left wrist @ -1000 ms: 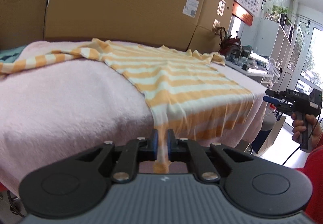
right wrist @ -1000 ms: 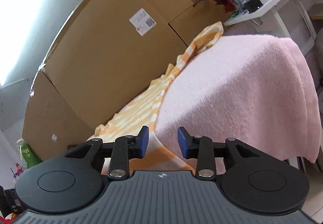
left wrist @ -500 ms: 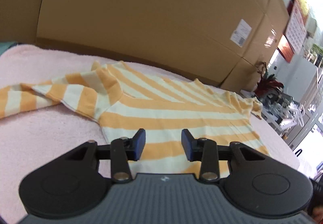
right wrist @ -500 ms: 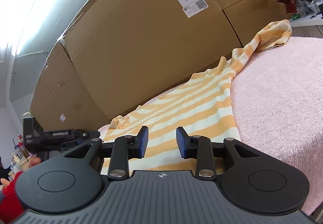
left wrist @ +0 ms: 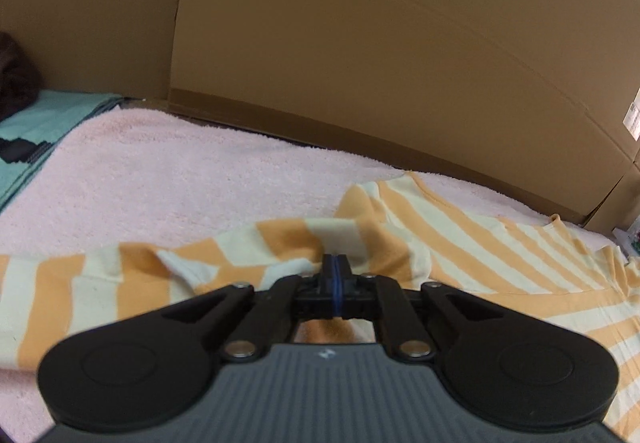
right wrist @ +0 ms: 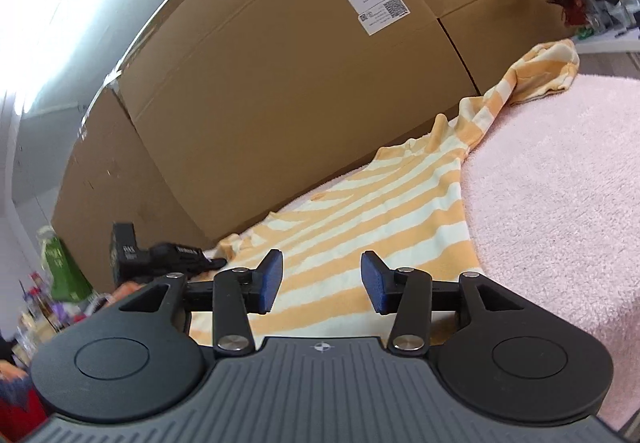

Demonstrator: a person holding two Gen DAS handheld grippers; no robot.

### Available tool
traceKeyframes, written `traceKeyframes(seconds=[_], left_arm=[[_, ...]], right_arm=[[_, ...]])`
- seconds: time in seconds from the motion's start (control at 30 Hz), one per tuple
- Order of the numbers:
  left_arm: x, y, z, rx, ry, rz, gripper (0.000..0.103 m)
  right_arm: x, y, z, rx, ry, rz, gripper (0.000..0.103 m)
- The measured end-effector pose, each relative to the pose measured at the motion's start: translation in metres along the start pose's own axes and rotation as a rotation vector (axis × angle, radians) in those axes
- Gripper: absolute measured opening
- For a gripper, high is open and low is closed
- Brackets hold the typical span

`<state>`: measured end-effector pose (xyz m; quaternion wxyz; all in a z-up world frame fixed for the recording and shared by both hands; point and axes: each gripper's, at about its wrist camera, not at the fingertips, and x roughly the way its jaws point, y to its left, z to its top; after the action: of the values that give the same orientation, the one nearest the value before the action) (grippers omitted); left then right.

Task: Fold clothes

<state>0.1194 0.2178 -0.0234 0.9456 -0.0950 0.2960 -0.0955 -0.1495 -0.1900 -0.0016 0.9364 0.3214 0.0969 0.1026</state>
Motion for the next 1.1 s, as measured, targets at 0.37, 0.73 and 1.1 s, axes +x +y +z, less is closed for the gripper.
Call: traceKeyframes(seconds=[0.37,0.73,1.1], left_arm=[[-0.027,0.018,-0.002,-0.095,-0.146,0.078,0.012],[0.025,-0.11,0.012,0.214,0.014,-0.115,0.043],[0.055,-0.04,0.033,-0.071,0.01,-0.05,0.03]], right_arm=[[0.015,-0.007,0.002,0.107,-0.02,0.053,0.059],[0.024,0.008,-0.013,-0.127,-0.026,-0.142,0.023],[0.033,-0.003,0.024,-0.085,0.064,-0.173,0.016]])
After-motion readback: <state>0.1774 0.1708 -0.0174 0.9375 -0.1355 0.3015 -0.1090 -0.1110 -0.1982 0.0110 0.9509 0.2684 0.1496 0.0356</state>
